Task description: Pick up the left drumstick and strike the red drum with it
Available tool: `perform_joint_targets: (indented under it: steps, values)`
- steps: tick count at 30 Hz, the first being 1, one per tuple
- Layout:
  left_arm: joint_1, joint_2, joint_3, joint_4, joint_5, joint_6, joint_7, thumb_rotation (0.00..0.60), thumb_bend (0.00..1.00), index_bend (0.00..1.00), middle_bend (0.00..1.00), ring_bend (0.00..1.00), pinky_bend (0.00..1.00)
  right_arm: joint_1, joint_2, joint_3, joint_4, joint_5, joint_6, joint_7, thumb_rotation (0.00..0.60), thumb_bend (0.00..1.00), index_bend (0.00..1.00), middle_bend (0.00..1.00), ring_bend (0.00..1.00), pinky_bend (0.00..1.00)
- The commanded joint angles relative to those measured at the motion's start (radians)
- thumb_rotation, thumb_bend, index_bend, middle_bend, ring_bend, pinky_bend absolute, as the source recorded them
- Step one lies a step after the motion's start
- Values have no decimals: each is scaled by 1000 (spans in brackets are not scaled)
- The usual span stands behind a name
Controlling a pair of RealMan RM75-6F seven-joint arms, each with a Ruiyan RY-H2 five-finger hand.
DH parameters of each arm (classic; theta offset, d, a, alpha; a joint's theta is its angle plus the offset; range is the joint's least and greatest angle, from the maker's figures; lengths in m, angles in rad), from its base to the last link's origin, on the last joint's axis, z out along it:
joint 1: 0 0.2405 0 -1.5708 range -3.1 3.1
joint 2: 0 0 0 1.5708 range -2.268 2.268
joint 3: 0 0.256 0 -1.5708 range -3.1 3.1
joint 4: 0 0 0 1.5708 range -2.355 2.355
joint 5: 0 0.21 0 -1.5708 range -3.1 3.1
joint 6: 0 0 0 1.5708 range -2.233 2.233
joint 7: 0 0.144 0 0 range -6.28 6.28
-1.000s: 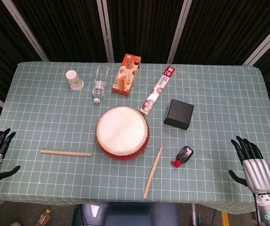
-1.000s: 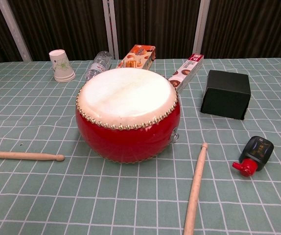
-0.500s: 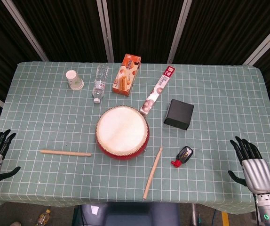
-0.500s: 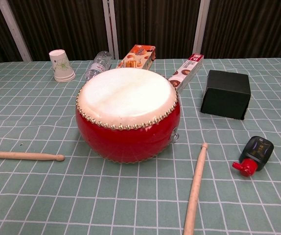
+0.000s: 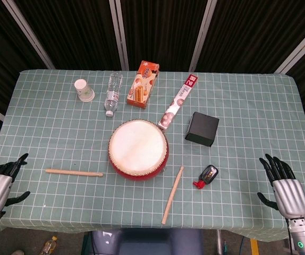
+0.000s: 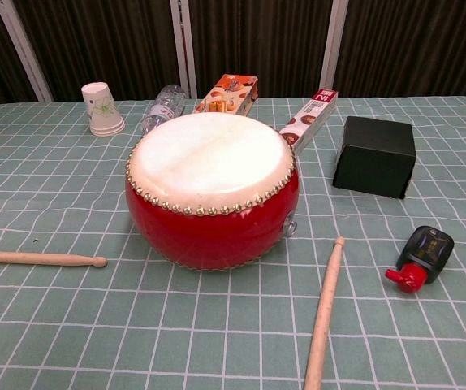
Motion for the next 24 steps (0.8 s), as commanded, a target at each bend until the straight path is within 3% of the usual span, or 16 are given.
perform_joint_targets:
  steps: [1,3,7,11,17,24]
  values:
    - [-13,12,13,-33,12,-29,2,600,17,47,805,747,692,0,0,-1,0,-1,-1,0,600,251,0,0,0,116]
    - [-24,19,19,-53,27,-46,19,600,36,119,906,838,747,0,0,-1,0,0,-2,-1,600,250,0,0,0,116]
    - [-42,13,20,-76,40,-72,64,600,86,252,994,930,823,-1,1,-2,-1,-3,1,-1,600,251,0,0,0,116]
    - [-64,5,10,-100,11,-118,93,600,146,335,1000,972,865,0,1,-2,1,-3,1,1,600,250,0,0,0,116]
    - [-128,-15,-43,-136,-118,-236,194,600,180,379,1000,998,891,0,1,-1,3,-4,3,7,600,250,0,0,0,116]
    - [-201,-82,-95,-104,-251,-335,301,600,214,398,1000,1000,894,0,1,-1,0,-5,4,9,600,250,0,0,0,116]
